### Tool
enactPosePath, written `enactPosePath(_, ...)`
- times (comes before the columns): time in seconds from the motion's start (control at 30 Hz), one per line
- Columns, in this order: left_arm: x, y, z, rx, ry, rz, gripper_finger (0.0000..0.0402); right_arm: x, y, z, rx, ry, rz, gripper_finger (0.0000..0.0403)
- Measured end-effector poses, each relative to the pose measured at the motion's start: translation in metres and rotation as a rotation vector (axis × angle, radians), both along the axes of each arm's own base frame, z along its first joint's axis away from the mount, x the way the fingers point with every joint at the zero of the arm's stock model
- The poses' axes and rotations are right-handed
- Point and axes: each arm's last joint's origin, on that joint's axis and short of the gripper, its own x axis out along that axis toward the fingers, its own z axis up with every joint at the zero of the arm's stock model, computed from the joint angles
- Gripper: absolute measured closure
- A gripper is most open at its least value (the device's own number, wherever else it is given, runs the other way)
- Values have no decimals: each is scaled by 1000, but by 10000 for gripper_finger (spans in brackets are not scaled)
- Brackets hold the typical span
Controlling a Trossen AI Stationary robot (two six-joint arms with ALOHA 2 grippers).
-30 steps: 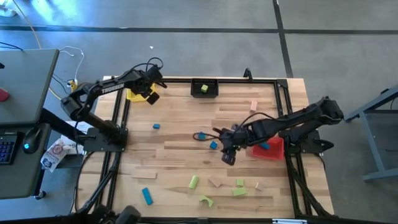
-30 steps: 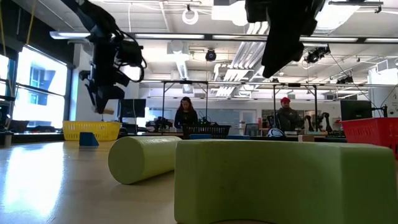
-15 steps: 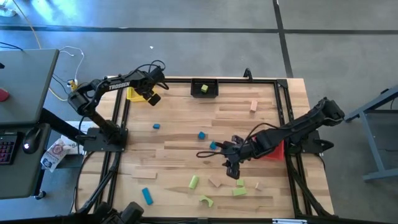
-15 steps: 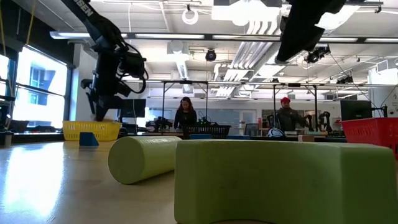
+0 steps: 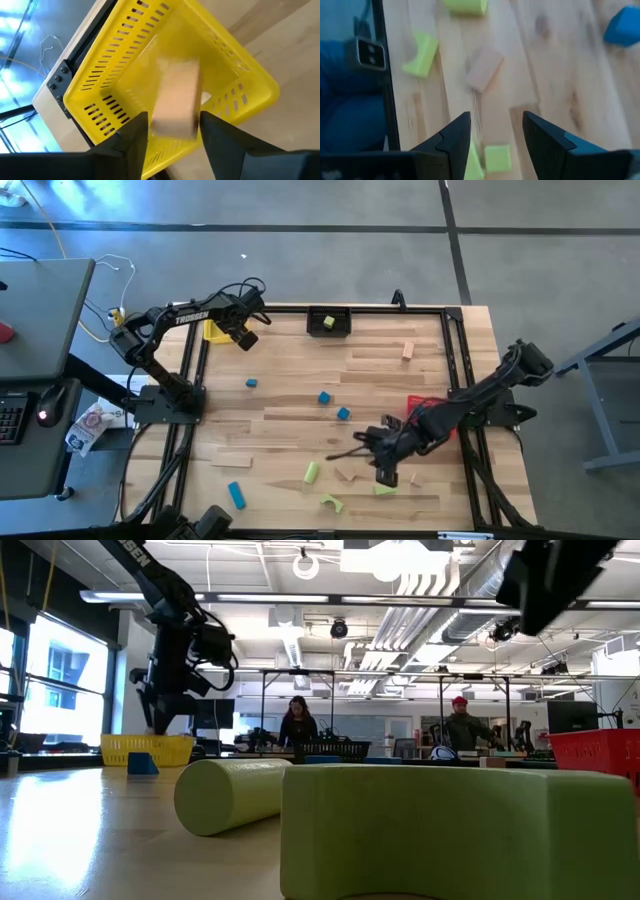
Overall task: Sort & place blocks by color
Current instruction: Put the brown block into the yellow basket, then put the green block into the black basket
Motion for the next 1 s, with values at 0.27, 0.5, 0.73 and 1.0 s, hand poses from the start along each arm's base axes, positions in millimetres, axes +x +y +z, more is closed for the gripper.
enactPosePath(0.27,1,-1,0,-9,-13,-6,197,-2,15,-26,5,141,45,237)
enactPosePath(0.5,6,2,12,-46,-66,-24,197,-7,19,-41,-54,248,61,237)
enactPosePath(0.73,22,3,29,-51,-164,-76,195,-8,22,-48,-75,273,78,237)
enactPosePath(1.0,42,-7,38,-53,-213,-156,195,-6,26,-60,-99,303,84,237)
